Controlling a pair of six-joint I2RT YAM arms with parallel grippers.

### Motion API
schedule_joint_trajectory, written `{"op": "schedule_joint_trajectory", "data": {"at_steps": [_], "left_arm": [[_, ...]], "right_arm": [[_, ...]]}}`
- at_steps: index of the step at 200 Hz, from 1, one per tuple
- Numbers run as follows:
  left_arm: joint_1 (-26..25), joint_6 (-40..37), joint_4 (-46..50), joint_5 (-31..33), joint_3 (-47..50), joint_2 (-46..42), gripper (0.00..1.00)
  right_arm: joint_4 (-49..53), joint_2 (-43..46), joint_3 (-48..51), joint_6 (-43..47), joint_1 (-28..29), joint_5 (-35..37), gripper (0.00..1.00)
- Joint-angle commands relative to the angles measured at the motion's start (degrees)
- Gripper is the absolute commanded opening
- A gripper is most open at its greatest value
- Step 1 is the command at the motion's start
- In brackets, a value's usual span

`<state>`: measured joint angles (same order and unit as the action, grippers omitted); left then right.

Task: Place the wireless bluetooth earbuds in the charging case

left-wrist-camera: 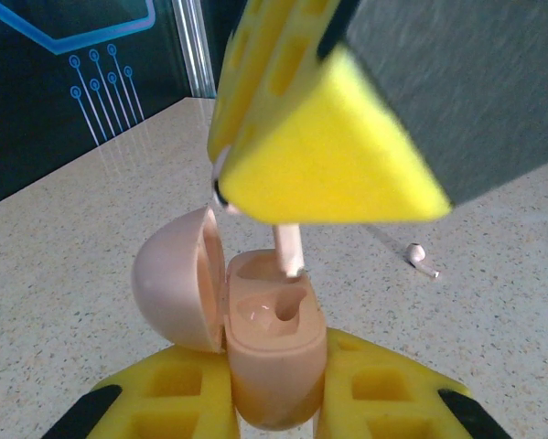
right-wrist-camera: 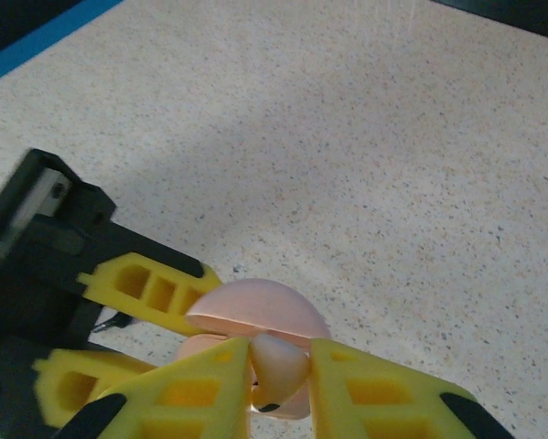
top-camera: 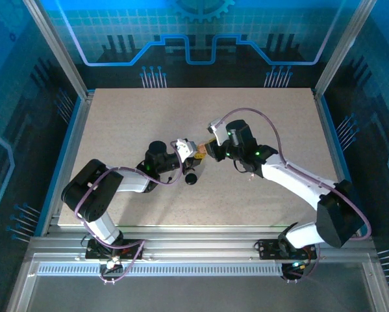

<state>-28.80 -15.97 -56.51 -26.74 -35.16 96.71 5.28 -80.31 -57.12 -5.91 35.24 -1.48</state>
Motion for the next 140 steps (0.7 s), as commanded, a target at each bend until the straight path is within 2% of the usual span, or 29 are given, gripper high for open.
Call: {"op": "schedule_joint_trajectory", "data": {"at_steps": [1,140], "left_arm": [[-0.4,0.2,-1.9,-0.1,-0.4,-1.4,0.12],[-0.5,1.7,-4.5,0.1,-0.2,-1.5,0.12]], "right_arm": [[-0.2,2.4,-2.1,0.8,1.3,0.0,0.22],[-0.1,-1.4,-2.0,1.2,1.7,0.0,0.22]]}}
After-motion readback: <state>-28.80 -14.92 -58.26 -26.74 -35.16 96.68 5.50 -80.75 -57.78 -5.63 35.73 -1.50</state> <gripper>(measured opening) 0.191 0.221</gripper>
